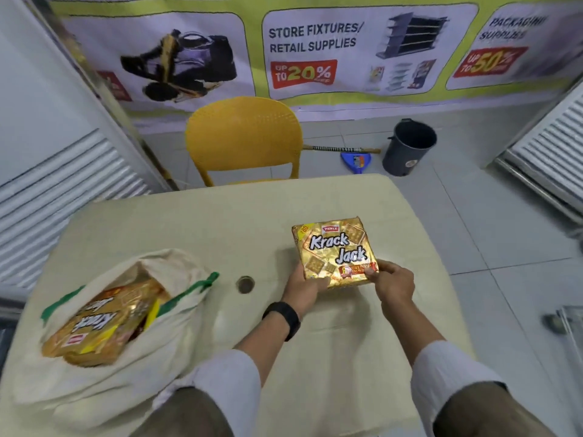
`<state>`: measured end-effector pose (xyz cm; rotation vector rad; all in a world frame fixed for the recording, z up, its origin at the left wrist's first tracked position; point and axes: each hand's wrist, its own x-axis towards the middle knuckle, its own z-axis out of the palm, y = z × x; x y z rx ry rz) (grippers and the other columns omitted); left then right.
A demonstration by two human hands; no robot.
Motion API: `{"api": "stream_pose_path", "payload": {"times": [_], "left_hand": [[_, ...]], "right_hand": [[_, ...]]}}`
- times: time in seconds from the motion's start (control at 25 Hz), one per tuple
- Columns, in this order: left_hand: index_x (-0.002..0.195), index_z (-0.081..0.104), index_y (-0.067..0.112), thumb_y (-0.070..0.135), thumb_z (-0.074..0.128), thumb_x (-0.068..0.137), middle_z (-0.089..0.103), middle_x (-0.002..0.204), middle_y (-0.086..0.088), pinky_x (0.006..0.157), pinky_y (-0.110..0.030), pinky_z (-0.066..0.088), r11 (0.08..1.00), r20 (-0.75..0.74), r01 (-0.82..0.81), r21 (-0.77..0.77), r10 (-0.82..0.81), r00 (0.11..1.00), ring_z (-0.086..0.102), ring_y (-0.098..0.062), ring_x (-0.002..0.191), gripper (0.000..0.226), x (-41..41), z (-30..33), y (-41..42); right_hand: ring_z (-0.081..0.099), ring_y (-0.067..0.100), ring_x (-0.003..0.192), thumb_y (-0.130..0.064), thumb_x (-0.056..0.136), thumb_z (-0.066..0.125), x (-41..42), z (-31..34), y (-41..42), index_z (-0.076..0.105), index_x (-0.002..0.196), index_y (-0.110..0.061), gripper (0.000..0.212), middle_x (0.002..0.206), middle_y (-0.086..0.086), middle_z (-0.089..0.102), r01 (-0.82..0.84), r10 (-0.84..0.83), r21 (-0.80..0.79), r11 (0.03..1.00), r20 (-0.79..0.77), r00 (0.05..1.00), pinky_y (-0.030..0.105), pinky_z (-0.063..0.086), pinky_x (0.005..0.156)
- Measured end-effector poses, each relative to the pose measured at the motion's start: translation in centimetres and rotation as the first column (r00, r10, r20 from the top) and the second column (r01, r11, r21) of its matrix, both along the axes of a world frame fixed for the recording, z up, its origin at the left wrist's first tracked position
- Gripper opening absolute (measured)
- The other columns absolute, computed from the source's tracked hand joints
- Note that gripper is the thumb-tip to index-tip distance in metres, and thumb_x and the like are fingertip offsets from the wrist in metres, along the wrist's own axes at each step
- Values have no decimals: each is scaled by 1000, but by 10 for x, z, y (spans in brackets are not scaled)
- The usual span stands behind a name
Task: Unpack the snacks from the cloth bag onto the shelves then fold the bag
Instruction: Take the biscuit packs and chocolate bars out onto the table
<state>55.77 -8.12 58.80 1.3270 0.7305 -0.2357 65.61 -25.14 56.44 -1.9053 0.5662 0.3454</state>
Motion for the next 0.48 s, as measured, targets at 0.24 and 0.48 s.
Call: {"api": "stream_pose_path", "payload": {"times": [0.24,0.48], "left_hand": [[151,36,34,2,62,73,63,134,7,106,-41,49,999,-54,46,-26,-48,997,59,-18,120,89,47,-60,-33],[152,38,21,9,64,86,50,147,5,99,-30,42,998,-144,58,-4,-58,988,49,-19,131,72,41,-55,-13]], "right_hand": [[64,12,78,-2,79,83,40,-63,-30,78,114,-15,37,107,4,78,46,-48,-52,998,-45,998,25,47,78],[67,30,113,-9,89,72,29,-48,-19,70,129,-12,40,130,11,71,-32,30,-204,979,-12,999,36,50,97]]}}
